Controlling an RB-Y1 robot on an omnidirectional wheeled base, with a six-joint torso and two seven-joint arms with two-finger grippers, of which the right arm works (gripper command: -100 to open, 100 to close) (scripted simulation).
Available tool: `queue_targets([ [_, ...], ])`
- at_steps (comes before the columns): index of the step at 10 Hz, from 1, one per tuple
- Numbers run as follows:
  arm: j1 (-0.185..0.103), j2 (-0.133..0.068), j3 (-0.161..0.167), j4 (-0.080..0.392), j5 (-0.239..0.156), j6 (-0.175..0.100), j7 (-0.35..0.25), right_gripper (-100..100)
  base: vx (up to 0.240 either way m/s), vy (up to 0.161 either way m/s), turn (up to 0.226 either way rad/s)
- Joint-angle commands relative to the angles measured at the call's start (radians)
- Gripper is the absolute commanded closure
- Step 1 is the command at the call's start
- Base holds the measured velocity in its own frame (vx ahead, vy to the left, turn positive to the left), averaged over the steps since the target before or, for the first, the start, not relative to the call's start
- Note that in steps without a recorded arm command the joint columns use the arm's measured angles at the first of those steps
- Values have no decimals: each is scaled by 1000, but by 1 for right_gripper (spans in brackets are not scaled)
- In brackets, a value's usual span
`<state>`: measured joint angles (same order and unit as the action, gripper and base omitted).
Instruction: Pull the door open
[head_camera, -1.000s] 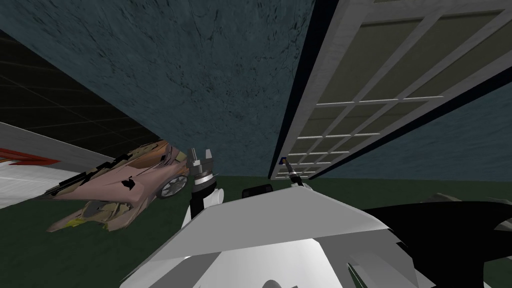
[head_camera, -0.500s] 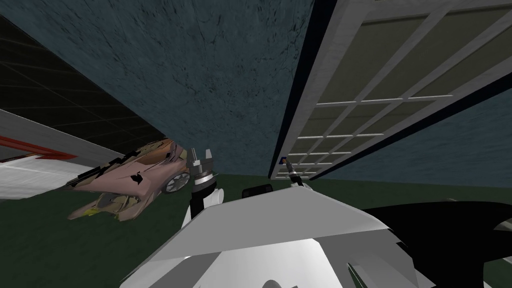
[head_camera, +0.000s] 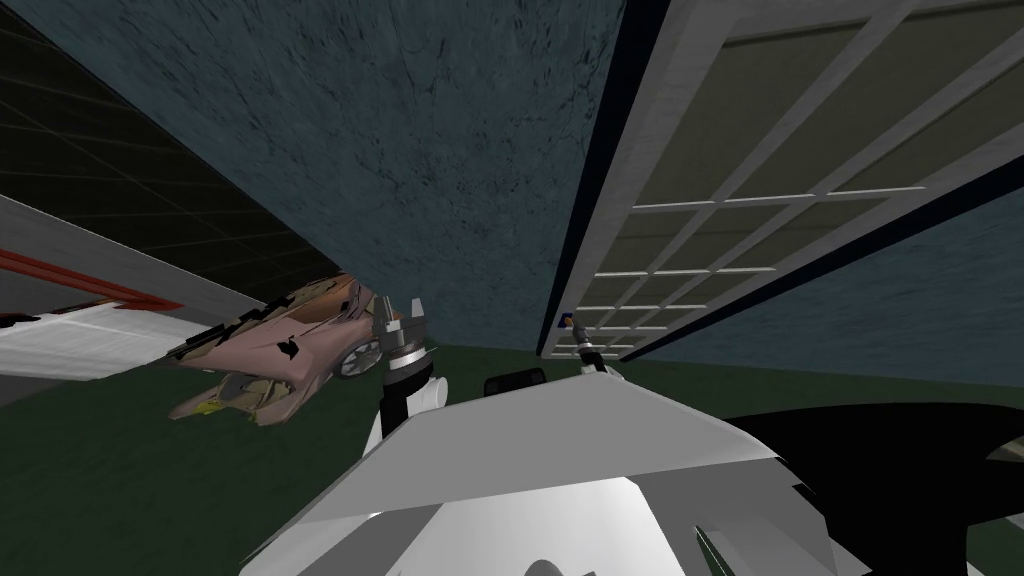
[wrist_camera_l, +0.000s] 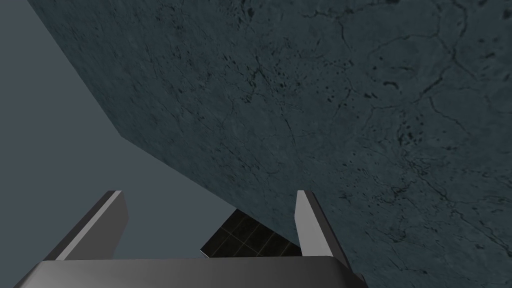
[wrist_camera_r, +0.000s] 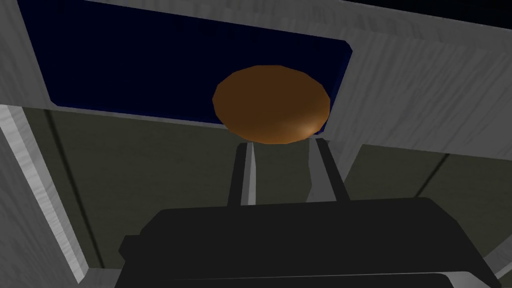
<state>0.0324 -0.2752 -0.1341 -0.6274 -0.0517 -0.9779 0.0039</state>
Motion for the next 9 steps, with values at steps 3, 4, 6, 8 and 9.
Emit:
queue_targets([
  [3,-3,3,22,-8,-32,4,-94,100,-30,-13,50],
  [4,0,-1,10,-4,-16,8,-35,-100,-25,-7,-30],
  [6,-1,1,8,-5,-6,9,2,-100,-13,19,-58],
  [8,-4,5,5,-6,9,11,53,-100,-12,16,-41],
  [9,-5,7,3,-7,17,13,84,-100,-14,15,-54],
])
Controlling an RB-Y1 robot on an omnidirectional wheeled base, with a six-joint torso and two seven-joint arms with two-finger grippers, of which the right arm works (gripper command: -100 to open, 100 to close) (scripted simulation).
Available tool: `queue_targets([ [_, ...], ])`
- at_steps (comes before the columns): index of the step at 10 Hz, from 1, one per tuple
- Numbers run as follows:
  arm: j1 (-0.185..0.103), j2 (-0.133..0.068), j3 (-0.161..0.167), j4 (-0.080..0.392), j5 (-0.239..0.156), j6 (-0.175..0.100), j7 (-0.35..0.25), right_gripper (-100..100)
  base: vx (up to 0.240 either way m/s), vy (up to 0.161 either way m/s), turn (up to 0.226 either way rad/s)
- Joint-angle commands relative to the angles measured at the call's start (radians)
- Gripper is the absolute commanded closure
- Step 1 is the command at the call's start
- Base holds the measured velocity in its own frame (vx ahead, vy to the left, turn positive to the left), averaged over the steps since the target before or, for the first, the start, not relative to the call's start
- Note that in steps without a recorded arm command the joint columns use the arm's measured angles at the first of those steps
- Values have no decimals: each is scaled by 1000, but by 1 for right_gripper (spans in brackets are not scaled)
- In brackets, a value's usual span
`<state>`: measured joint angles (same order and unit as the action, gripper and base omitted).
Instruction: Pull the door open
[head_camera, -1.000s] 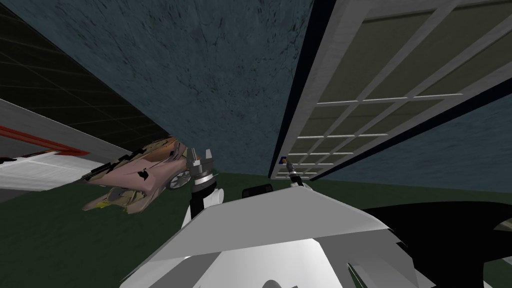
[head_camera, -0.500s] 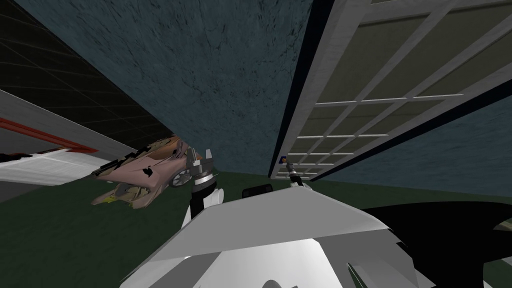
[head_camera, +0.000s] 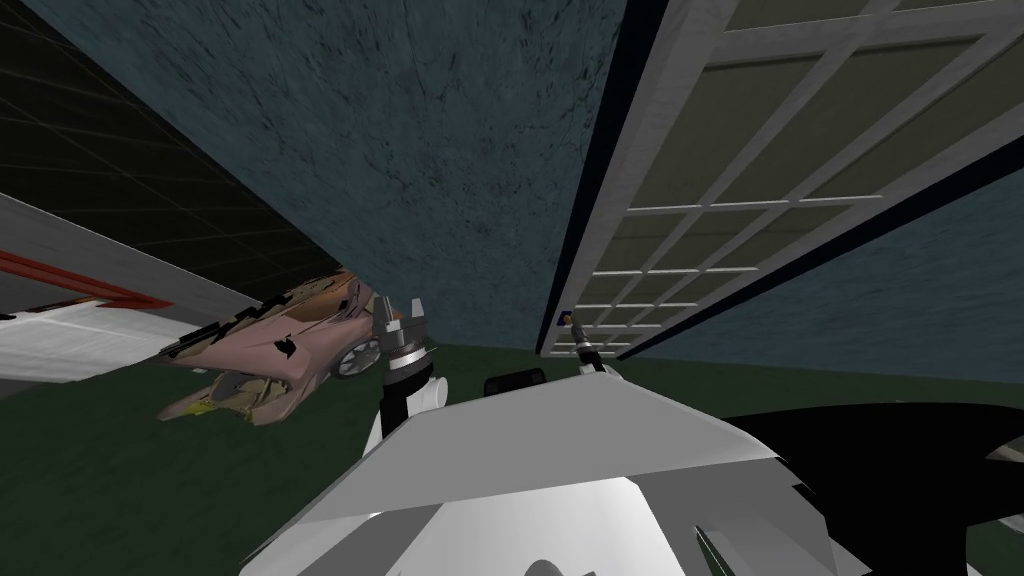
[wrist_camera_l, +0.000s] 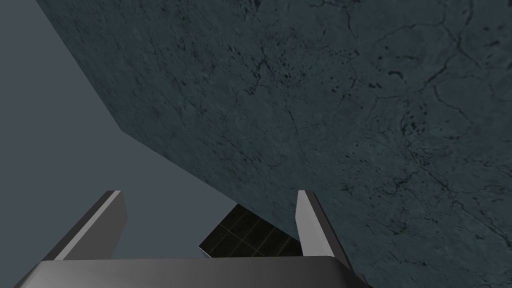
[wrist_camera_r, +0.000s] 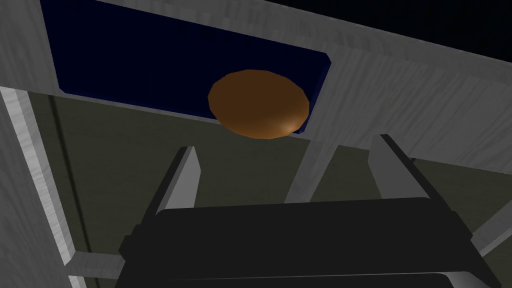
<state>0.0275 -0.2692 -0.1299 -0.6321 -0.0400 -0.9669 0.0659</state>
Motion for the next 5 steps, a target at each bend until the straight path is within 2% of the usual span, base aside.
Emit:
queue_targets([
  [1,-2,4,-3,-2,14,3,50,-100,-21,10,-63],
  [2,-2,4,-3,-2,14,3,56,-100,-16,6,-15],
  [4,-5,9,-6,-4,34,6,120,-100,-15,9,-60],
  [5,-5,9,-6,-4,34,6,130,-100,-16,12,-18],
])
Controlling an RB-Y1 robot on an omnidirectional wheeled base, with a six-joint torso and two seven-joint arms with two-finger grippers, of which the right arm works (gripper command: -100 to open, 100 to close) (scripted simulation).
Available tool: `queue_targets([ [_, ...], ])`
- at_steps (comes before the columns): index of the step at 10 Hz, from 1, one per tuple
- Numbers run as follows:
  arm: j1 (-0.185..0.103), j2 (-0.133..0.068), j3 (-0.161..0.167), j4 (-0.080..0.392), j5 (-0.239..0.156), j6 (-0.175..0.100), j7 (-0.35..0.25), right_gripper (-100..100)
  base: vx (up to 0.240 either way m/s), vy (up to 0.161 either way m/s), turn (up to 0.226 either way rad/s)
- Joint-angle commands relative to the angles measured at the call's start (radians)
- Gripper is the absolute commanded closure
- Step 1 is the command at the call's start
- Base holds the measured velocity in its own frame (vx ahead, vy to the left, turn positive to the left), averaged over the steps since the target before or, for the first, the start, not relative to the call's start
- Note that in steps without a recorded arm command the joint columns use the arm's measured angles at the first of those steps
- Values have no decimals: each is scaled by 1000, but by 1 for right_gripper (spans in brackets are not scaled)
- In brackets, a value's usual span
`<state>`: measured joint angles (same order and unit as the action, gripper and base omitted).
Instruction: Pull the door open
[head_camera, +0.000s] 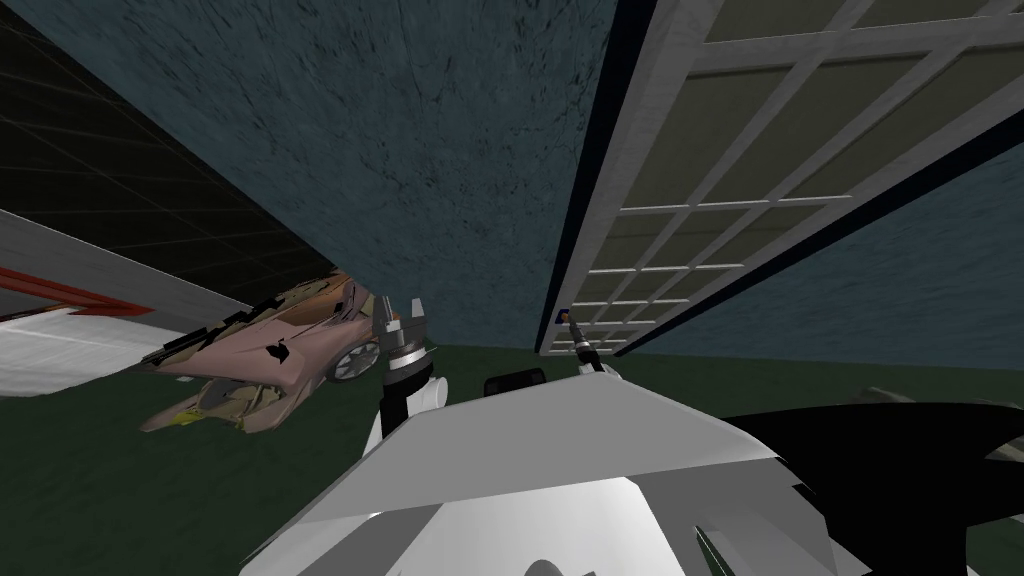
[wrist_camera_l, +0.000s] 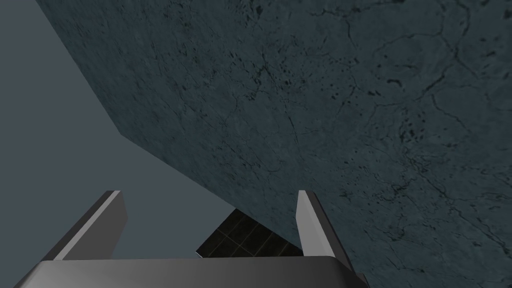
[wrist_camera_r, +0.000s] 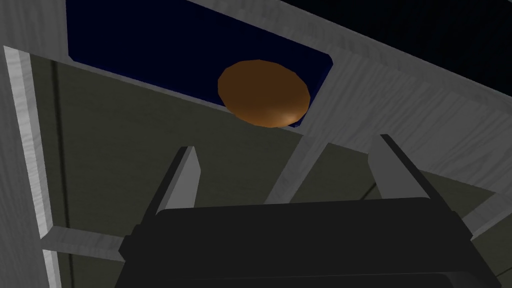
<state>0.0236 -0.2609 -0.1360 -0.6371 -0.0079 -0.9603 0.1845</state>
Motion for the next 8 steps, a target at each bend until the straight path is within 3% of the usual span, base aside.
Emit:
queue_targets([
  [1,-3,3,-2,1,12,0,50,-100,-14,8,-26],
  [8,-11,15,-11,-2,59,7,214,-100,-18,9,-50],
])
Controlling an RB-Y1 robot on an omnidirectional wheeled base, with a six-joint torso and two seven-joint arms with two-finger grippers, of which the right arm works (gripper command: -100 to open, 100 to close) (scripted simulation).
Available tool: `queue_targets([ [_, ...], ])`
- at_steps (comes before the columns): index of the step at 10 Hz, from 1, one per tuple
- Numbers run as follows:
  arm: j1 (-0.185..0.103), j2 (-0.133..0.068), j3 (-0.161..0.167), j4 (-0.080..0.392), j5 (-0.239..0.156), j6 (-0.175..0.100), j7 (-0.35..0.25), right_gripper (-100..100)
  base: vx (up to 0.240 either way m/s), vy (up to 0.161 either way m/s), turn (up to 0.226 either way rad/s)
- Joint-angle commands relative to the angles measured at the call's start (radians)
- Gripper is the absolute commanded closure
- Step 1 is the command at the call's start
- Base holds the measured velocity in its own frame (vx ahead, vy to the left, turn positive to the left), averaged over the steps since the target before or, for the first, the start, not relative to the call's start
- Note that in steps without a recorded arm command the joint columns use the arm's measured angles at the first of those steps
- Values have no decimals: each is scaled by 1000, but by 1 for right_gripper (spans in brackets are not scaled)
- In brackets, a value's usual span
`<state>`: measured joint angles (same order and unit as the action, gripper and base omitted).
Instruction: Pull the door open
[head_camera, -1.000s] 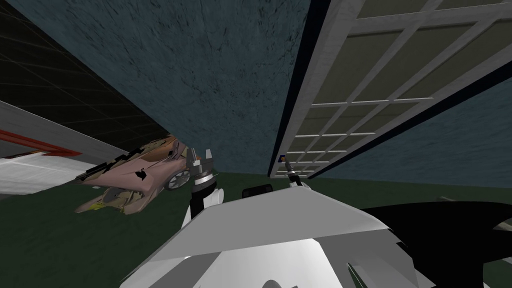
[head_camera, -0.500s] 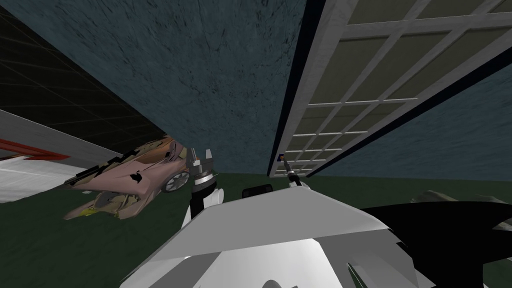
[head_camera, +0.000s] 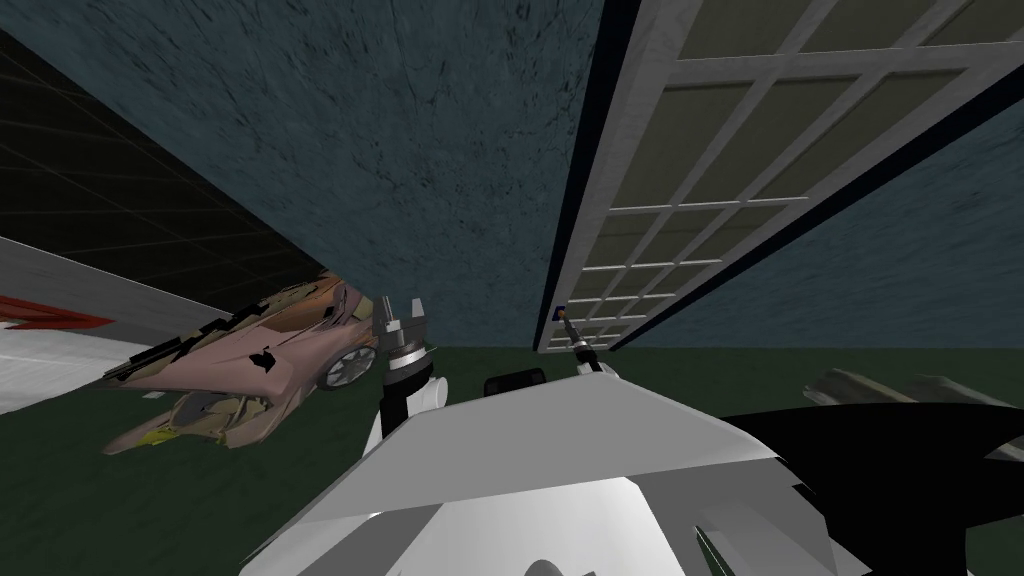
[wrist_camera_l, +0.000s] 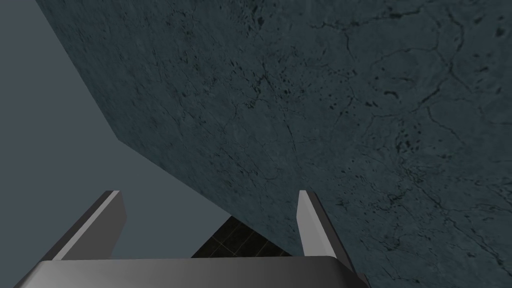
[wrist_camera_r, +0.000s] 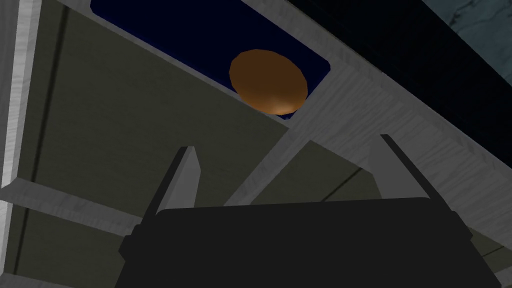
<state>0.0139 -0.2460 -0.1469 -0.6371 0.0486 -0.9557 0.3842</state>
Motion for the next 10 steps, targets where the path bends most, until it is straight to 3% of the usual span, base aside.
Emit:
queue_targets([
  [1,-3,4,-3,-3,14,4,50,-100,-18,8,-37],
  [10,-13,20,-15,-7,78,13,264,-100,-18,8,-52],
])
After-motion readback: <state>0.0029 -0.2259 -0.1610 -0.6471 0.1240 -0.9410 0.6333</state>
